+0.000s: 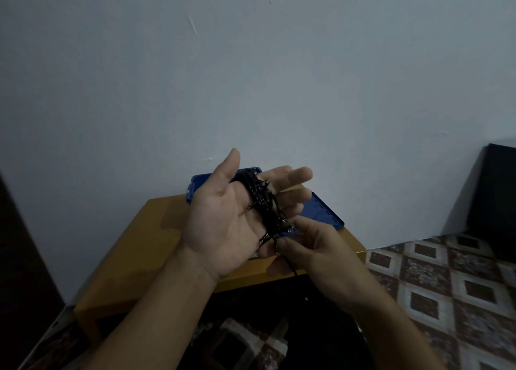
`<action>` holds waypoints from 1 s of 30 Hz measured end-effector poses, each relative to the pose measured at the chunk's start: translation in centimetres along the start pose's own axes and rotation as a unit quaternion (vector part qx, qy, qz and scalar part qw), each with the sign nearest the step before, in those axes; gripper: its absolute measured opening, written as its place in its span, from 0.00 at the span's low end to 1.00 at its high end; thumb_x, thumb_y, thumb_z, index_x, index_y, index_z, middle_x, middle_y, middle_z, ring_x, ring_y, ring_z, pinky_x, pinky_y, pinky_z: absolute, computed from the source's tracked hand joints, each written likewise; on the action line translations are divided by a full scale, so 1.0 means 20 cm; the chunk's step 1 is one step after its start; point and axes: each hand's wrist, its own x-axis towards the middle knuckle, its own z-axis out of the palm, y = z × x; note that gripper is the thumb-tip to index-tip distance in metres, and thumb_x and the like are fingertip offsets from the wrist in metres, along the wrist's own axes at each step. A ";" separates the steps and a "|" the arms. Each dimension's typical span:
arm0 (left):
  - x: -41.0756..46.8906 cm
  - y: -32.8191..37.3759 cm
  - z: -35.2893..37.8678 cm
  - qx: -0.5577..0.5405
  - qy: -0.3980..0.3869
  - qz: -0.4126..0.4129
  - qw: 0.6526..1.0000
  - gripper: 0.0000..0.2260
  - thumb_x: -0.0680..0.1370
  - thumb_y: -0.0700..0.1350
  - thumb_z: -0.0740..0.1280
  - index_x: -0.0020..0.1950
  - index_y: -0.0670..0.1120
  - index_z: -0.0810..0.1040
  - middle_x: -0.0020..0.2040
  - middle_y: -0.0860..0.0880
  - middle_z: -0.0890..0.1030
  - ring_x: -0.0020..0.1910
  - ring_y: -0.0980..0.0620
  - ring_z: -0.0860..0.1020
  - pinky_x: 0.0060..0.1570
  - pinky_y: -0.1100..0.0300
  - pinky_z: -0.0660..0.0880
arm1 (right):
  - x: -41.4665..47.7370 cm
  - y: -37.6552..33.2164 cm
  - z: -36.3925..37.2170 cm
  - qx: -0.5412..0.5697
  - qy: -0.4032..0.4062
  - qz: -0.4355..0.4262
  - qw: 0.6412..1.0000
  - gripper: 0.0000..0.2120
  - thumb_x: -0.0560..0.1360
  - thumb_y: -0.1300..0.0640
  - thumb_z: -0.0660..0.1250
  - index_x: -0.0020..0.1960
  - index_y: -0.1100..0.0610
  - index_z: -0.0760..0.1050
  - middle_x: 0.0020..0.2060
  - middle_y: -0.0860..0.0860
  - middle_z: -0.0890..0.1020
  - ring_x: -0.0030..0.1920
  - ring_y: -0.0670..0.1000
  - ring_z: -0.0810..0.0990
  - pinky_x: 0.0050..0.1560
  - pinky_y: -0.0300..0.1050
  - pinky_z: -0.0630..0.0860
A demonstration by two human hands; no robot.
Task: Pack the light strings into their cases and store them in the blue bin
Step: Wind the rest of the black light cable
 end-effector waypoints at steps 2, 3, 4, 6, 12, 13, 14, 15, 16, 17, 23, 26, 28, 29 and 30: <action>0.01 0.00 0.01 -0.001 0.004 0.010 1.000 0.34 0.82 0.61 0.51 0.72 0.34 0.67 0.66 0.39 0.79 0.57 0.44 0.81 0.61 0.52 0.77 | 0.00 -0.01 0.00 0.014 -0.014 0.010 1.000 0.08 0.83 0.61 0.61 0.57 0.58 0.79 0.46 0.55 0.87 0.45 0.61 0.85 0.50 0.54 0.83; 0.01 0.01 0.01 -0.004 0.007 0.014 1.000 0.33 0.82 0.61 0.51 0.72 0.34 0.67 0.67 0.39 0.78 0.58 0.44 0.81 0.62 0.52 0.76 | 0.00 -0.01 0.00 0.020 -0.020 0.015 0.999 0.08 0.83 0.61 0.62 0.55 0.59 0.79 0.46 0.56 0.87 0.43 0.61 0.85 0.45 0.49 0.83; 0.01 0.01 0.01 -0.004 0.010 0.017 1.000 0.33 0.82 0.61 0.51 0.72 0.33 0.68 0.67 0.40 0.78 0.59 0.44 0.81 0.64 0.52 0.75 | 0.00 -0.01 0.00 0.019 -0.026 0.015 0.999 0.08 0.83 0.61 0.62 0.53 0.58 0.79 0.45 0.57 0.86 0.40 0.60 0.84 0.42 0.46 0.81; 0.01 0.01 0.02 0.002 0.012 0.027 1.000 0.33 0.81 0.61 0.51 0.70 0.34 0.70 0.68 0.40 0.78 0.61 0.45 0.80 0.66 0.52 0.72 | 0.00 -0.01 0.00 0.006 -0.033 0.011 0.999 0.07 0.83 0.60 0.61 0.55 0.56 0.78 0.45 0.56 0.86 0.36 0.57 0.82 0.39 0.49 0.78; 0.02 -0.01 0.03 0.054 0.062 0.063 0.995 0.36 0.80 0.62 0.53 0.77 0.36 0.59 0.67 0.41 0.79 0.67 0.44 0.77 0.67 0.50 0.73 | -0.01 -0.05 0.01 0.009 -0.021 0.017 1.000 0.13 0.83 0.59 0.61 0.63 0.44 0.69 0.45 0.54 0.87 0.34 0.54 0.79 0.39 0.48 0.76; 0.02 -0.01 0.03 0.060 0.069 0.069 0.993 0.37 0.79 0.63 0.54 0.78 0.36 0.56 0.67 0.42 0.79 0.67 0.45 0.77 0.68 0.50 0.71 | -0.01 -0.05 0.01 0.003 -0.022 0.019 1.000 0.11 0.83 0.58 0.62 0.63 0.45 0.71 0.44 0.54 0.87 0.33 0.54 0.78 0.38 0.48 0.75; 0.02 -0.02 0.03 0.067 0.075 0.072 0.992 0.38 0.79 0.63 0.55 0.79 0.38 0.53 0.67 0.43 0.79 0.68 0.46 0.76 0.70 0.50 0.69 | -0.01 -0.06 0.00 -0.008 -0.022 0.020 1.000 0.09 0.83 0.58 0.62 0.61 0.48 0.74 0.43 0.54 0.87 0.32 0.53 0.77 0.38 0.48 0.74; 0.02 -0.02 0.04 0.075 0.082 0.074 0.991 0.40 0.78 0.64 0.55 0.80 0.40 0.50 0.67 0.44 0.79 0.69 0.47 0.75 0.71 0.50 0.66 | -0.01 -0.05 0.00 -0.019 -0.022 0.022 0.999 0.07 0.83 0.57 0.63 0.58 0.51 0.78 0.41 0.53 0.87 0.31 0.53 0.75 0.36 0.47 0.73; 0.02 -0.02 0.04 0.082 0.086 0.074 0.990 0.42 0.76 0.65 0.55 0.81 0.41 0.48 0.67 0.46 0.79 0.70 0.49 0.74 0.71 0.51 0.65 | -0.01 -0.05 -0.01 -0.028 -0.021 0.022 0.999 0.07 0.82 0.57 0.63 0.55 0.53 0.80 0.38 0.53 0.86 0.30 0.53 0.73 0.34 0.45 0.71; 0.02 -0.02 0.04 0.089 0.088 0.074 0.989 0.43 0.75 0.66 0.55 0.81 0.42 0.46 0.68 0.47 0.79 0.71 0.50 0.73 0.70 0.52 0.65 | -0.01 -0.04 -0.01 -0.033 -0.017 0.022 0.999 0.08 0.82 0.56 0.64 0.52 0.54 0.82 0.35 0.52 0.84 0.30 0.53 0.71 0.32 0.43 0.69; 0.04 -0.03 0.02 0.102 0.092 0.064 0.988 0.45 0.75 0.72 0.49 0.81 0.43 0.43 0.71 0.49 0.76 0.75 0.54 0.66 0.65 0.56 0.66 | -0.01 -0.04 -0.02 -0.046 0.011 0.019 0.999 0.11 0.81 0.55 0.66 0.45 0.60 0.81 0.26 0.46 0.73 0.26 0.42 0.68 0.29 0.32 0.65; 0.03 -0.02 0.02 0.094 0.085 0.058 0.990 0.46 0.73 0.71 0.48 0.81 0.43 0.45 0.69 0.48 0.77 0.74 0.53 0.69 0.62 0.55 0.68 | 0.00 -0.04 -0.03 -0.046 0.030 0.005 0.998 0.12 0.80 0.55 0.66 0.45 0.63 0.80 0.27 0.47 0.71 0.25 0.42 0.66 0.28 0.32 0.64; 0.03 -0.02 0.02 0.102 0.084 0.057 0.990 0.46 0.73 0.71 0.48 0.81 0.43 0.46 0.69 0.48 0.78 0.73 0.52 0.70 0.61 0.55 0.69 | -0.01 -0.04 -0.03 -0.032 0.038 0.000 0.999 0.13 0.80 0.55 0.67 0.45 0.65 0.79 0.27 0.48 0.71 0.25 0.43 0.65 0.27 0.33 0.64; 0.03 -0.02 0.02 0.109 0.084 0.057 0.989 0.46 0.73 0.71 0.48 0.81 0.43 0.45 0.69 0.48 0.78 0.72 0.52 0.70 0.61 0.55 0.69 | -0.01 -0.04 -0.03 -0.025 0.038 -0.002 0.999 0.13 0.80 0.55 0.67 0.45 0.65 0.78 0.27 0.48 0.71 0.25 0.44 0.65 0.27 0.33 0.64; 0.03 -0.02 0.02 0.113 0.082 0.055 0.989 0.46 0.73 0.72 0.47 0.81 0.43 0.45 0.69 0.48 0.78 0.73 0.52 0.70 0.61 0.56 0.69 | -0.01 -0.04 -0.02 -0.021 0.036 -0.003 0.999 0.12 0.80 0.56 0.67 0.45 0.65 0.78 0.27 0.49 0.71 0.25 0.44 0.65 0.27 0.34 0.64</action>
